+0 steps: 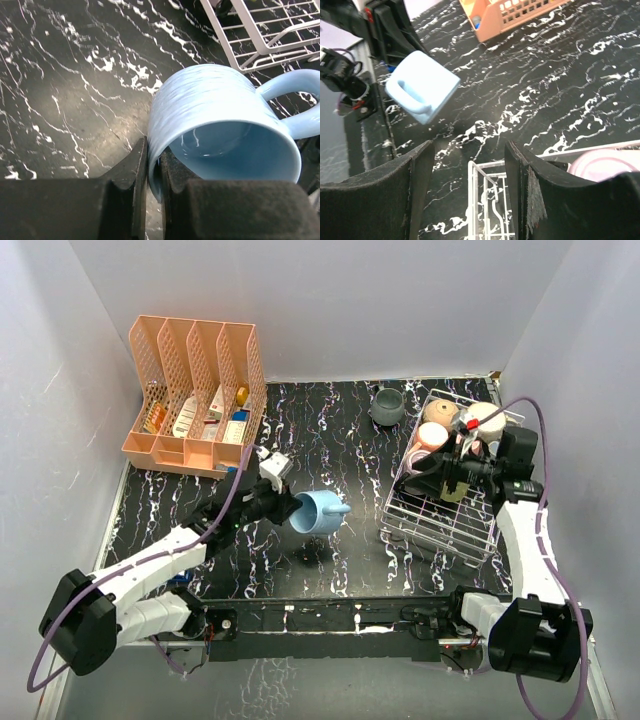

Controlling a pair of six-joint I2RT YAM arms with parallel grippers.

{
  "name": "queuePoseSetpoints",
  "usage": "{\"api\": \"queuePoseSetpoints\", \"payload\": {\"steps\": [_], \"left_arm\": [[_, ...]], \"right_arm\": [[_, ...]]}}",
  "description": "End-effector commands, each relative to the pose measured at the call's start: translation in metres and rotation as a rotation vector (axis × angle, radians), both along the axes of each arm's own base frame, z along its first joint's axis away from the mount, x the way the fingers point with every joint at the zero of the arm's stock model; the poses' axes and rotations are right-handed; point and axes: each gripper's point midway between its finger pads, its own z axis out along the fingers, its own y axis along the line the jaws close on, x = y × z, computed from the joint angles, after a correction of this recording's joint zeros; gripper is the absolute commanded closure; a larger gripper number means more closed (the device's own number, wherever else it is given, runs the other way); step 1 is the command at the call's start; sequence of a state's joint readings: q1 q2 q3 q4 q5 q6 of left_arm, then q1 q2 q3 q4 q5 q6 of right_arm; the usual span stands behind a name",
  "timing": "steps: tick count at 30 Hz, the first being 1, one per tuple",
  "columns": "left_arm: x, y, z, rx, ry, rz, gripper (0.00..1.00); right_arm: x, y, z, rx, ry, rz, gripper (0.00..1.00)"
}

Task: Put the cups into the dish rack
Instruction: Pick up the cup at the center of the board.

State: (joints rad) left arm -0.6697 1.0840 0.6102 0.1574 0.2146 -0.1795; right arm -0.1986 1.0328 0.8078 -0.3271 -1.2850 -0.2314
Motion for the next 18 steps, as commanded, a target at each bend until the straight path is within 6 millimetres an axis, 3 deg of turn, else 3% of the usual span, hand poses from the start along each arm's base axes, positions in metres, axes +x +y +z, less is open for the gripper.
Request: {"api": "queuePoseSetpoints", "payload": {"steps": [1,9,18], "left_arm": [[0.026,-0.014,0.104,-0.241,-0.448,-0.01,1.0],[0.047,-0.008,0.158,-0.267,-0.798,0.052,1.0],[0.062,-0.003,0.219,-0.321,-1.051,0.142,1.0]], "right_arm": [[-0.021,0.011,0.038,0.041,0.005,0.127,0.4],[-0.035,0.031,0.065,0.162,0.214,0.244,0.37],[-0.027,0.056,0.075,0.185,0.437,0.239,0.34]]}}
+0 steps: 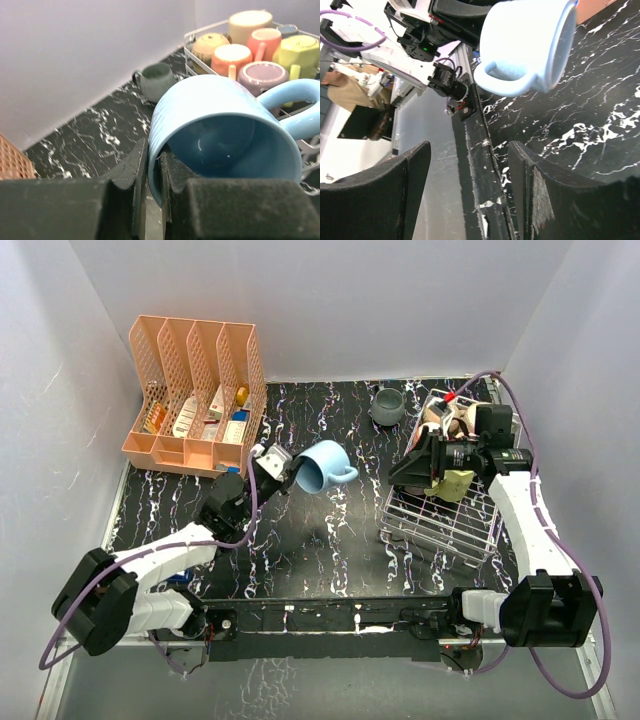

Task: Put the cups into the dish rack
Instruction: Pick up the cup at the center of the board, then turn the cup upside down in the dish rack.

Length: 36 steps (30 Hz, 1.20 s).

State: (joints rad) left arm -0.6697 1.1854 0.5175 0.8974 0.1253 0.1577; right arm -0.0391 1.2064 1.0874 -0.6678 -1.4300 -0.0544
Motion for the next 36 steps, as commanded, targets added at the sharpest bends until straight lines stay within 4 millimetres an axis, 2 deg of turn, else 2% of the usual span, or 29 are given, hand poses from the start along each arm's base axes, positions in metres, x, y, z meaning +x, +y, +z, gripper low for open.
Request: {"api": "queuePoseSetpoints", "payload": {"steps": [1,6,8,13,21,23,24,31,36], "left_arm": [[0.0,0.009,0.133,-0.248,-0.393,0.049,1.0],[0.007,0.004,0.162,-0.297,-0.479,0.052,1.0],[0.008,0.002,0.172,-0.306,-0.506,0.05,1.0],[0.012,-0.007,0.183,-0.32,-0.532,0.03,1.0],[0.003,-0.024,0.188,-0.315,-0.545,-0.019,1.0],[0.0,-0.027,0.19,-0.315,-0.555,-0.027,1.0],[0.003,-0.033,0.182,-0.298,-0.543,-0.031,1.0],[-0.003,-0.044,0.178,-0.274,-0.552,-0.066,1.0],[-0.006,-0.049,0.174,-0.267,-0.564,-0.089,1.0]], "right_arm": [[0.002,0.015,0.029,0.019,0.062,0.008,0.34],[0.0,0.028,0.031,0.062,0.254,-0.004,0.23],[0.0,0.031,0.033,0.082,0.328,-0.012,0.22],[0.006,0.033,0.04,0.108,0.431,-0.061,0.17],[0.008,0.036,0.061,0.192,0.508,-0.11,0.14],[0.01,0.036,0.059,0.207,0.553,-0.127,0.14],[0.01,0.037,0.06,0.214,0.563,-0.126,0.15],[0.012,0.04,0.057,0.232,0.666,-0.134,0.2],[0.015,0.041,0.042,0.217,0.759,-0.147,0.24]]}}
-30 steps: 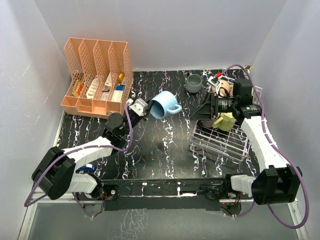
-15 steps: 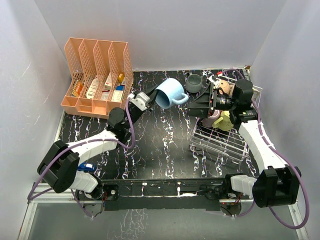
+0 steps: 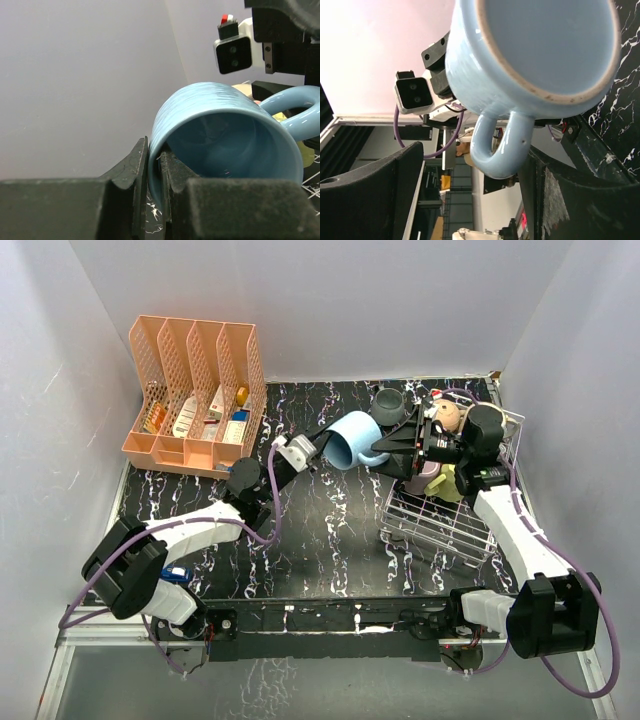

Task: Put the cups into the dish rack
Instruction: Turn the cup upside down in the dish rack.

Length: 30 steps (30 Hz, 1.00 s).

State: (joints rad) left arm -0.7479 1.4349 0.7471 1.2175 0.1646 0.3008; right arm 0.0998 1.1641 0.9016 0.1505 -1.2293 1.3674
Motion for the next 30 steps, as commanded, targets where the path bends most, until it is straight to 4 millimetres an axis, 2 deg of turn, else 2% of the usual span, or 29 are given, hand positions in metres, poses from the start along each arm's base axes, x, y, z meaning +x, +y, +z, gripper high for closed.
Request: {"api": "queuePoseSetpoints", "payload": {"steps": [1,6,11,14,19,21,22,25,28,30], "left_arm": [[-0.024,0.01,0.086,-0.172,-0.223,-0.037,1.0],[-0.029,0.001,0.081,-0.149,-0.241,-0.076,1.0],[-0.035,-0.007,0.073,-0.115,-0.259,-0.113,1.0],[-0.038,-0.012,0.069,-0.104,-0.273,-0.138,1.0],[-0.043,-0.021,0.062,-0.067,-0.271,-0.186,1.0],[-0.046,-0.02,0.057,-0.065,-0.253,-0.199,1.0],[-0.047,-0.019,0.055,-0.071,-0.24,-0.202,0.96],[-0.052,-0.01,0.048,-0.106,-0.182,-0.204,0.66],[-0.059,-0.002,0.035,-0.097,-0.083,-0.213,0.49],[-0.064,0.005,0.026,-0.096,-0.002,-0.216,0.3]], "right_arm": [[0.002,0.002,-0.006,0.004,0.059,-0.01,0.26],[0.004,0.003,-0.012,0.003,0.092,-0.015,0.37],[0.005,0.004,-0.011,0.002,0.099,-0.013,0.43],[0.005,0.005,-0.017,-0.002,0.124,-0.017,0.56],[0.005,0.004,-0.026,-0.004,0.135,-0.03,0.88],[0.004,0.004,-0.026,0.0,0.102,-0.034,0.92],[0.003,0.004,-0.025,0.004,0.078,-0.033,0.92],[0.0,0.001,-0.017,0.021,-0.027,-0.036,0.92],[-0.001,-0.005,-0.007,0.041,-0.102,-0.051,0.92],[-0.002,-0.008,-0.002,0.046,-0.144,-0.065,0.92]]}}
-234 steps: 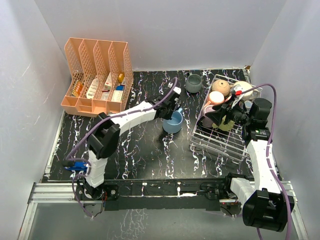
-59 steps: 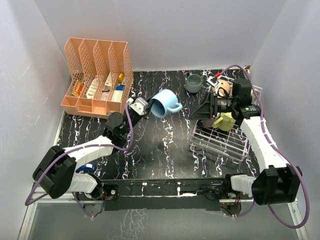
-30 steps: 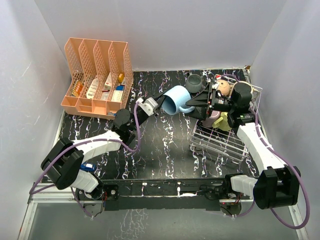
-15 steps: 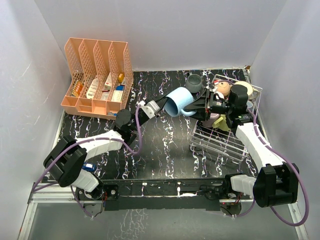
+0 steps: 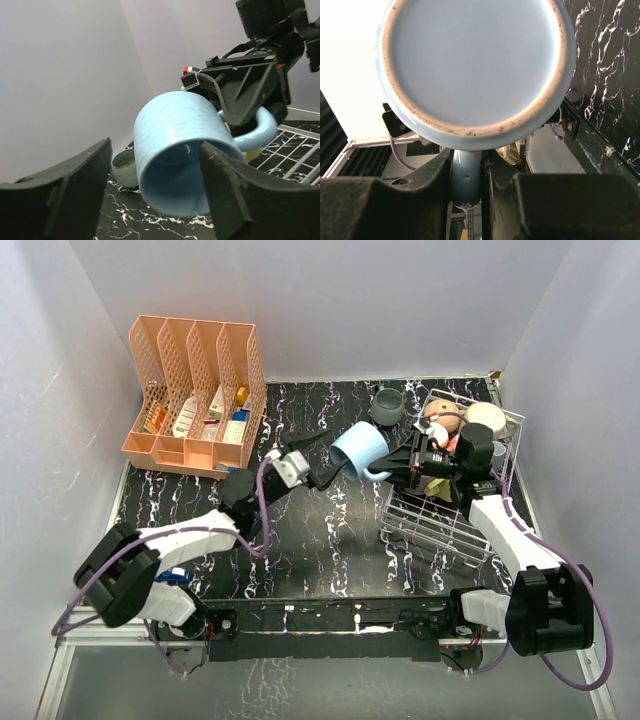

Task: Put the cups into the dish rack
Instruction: Turn the cup upside down in the dish rack.

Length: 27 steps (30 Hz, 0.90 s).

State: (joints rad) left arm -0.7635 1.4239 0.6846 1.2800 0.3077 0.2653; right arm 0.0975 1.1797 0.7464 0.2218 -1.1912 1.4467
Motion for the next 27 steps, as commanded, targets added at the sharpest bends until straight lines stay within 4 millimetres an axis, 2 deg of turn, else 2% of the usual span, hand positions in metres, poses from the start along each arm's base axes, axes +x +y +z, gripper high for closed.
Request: {"api": "queuePoseSetpoints", "payload": {"steps": [1,7,9,10,12,16,19,23,25,27], "left_arm": [[-0.036,0.025,0.034,-0.105,0.068,-0.057,0.25],[-0.058,0.047,-0.003,-0.066,0.369,-0.061,0.22],[-0.061,0.052,-0.009,-0.035,0.514,-0.046,0.22],[-0.061,0.054,-0.013,-0.007,0.583,-0.03,0.21],[-0.061,0.059,-0.021,0.077,0.709,0.014,0.21],[-0.046,0.076,-0.031,0.192,0.912,0.103,0.18],[-0.024,0.098,-0.037,0.177,1.037,0.135,0.16],[-0.002,0.125,-0.052,0.163,1.062,0.209,0.14],[0.003,0.132,-0.065,0.177,1.042,0.249,0.14],[0.004,0.14,-0.087,0.193,1.04,0.291,0.14]], "right_arm": [[-0.006,-0.009,0.048,0.032,-0.341,-0.038,0.92],[-0.001,-0.021,0.042,-0.001,-0.426,-0.083,0.92],[0.002,-0.025,0.04,-0.063,-0.519,-0.077,0.92],[0.004,-0.026,0.044,-0.118,-0.64,-0.065,0.92],[0.012,-0.038,0.043,-0.21,-0.745,-0.087,0.92],[0.011,-0.051,0.048,-0.27,-0.859,-0.099,0.92],[0.015,-0.063,0.054,-0.331,-0.943,-0.145,0.92],[0.023,-0.082,0.059,-0.452,-1.031,-0.193,0.92],[0.026,-0.089,0.061,-0.51,-1.066,-0.205,0.92],[0.029,-0.095,0.06,-0.573,-1.097,-0.202,0.92]]}}
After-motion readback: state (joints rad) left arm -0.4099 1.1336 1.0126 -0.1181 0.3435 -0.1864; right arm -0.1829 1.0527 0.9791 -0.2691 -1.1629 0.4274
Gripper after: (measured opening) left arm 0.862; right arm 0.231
